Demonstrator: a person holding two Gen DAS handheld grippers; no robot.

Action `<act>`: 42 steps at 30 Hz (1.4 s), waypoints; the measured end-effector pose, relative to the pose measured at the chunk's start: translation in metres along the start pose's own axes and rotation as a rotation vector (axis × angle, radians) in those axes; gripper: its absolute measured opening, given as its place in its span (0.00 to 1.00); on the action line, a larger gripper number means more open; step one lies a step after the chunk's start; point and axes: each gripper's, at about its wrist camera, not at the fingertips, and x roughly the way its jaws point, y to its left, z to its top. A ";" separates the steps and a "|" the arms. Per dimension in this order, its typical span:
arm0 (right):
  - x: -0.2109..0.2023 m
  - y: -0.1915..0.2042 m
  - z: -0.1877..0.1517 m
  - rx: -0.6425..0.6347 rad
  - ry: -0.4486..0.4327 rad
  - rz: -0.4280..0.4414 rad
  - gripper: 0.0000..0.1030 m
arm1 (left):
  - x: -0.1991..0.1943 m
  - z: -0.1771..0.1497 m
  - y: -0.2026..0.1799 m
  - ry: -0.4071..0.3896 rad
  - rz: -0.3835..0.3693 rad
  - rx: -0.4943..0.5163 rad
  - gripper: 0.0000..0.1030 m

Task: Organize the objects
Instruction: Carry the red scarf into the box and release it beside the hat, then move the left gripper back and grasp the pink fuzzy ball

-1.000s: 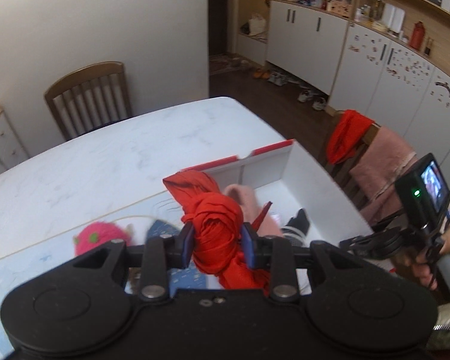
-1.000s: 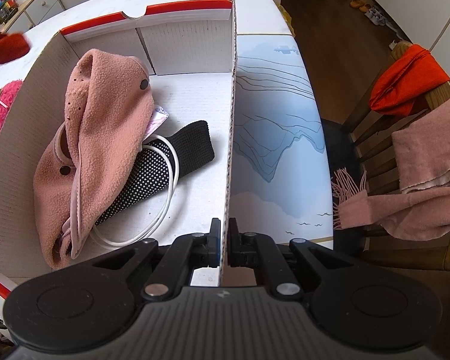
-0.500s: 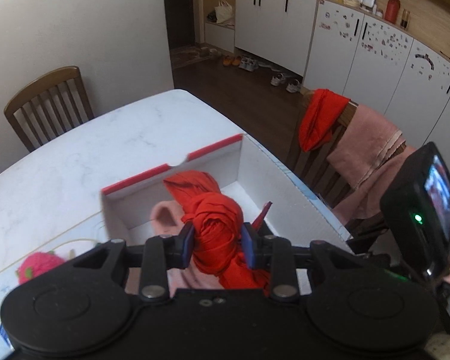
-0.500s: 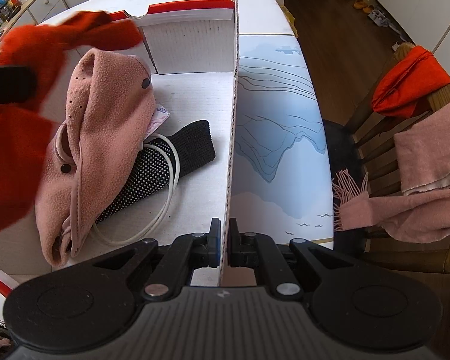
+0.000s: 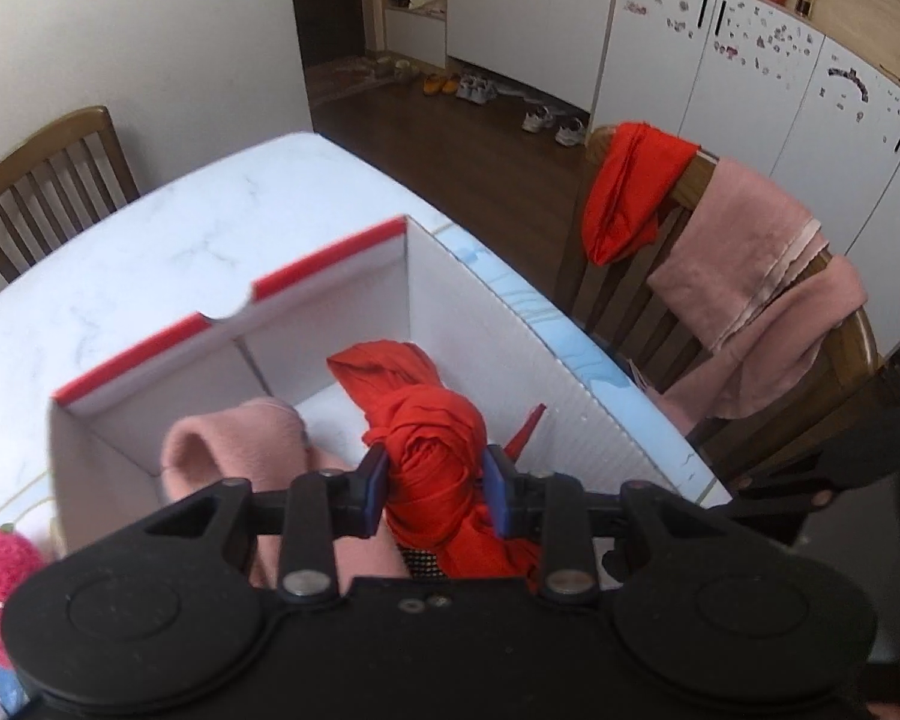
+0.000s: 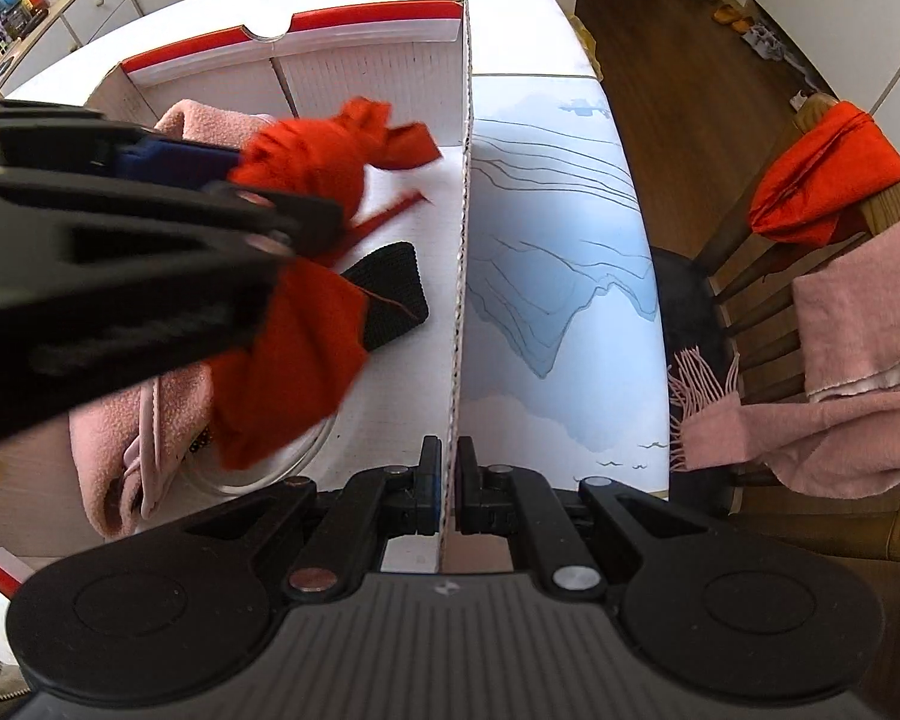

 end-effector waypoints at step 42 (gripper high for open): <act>0.003 -0.002 -0.001 0.083 0.015 -0.012 0.02 | -0.056 -0.031 0.040 -0.031 -0.020 -0.101 0.75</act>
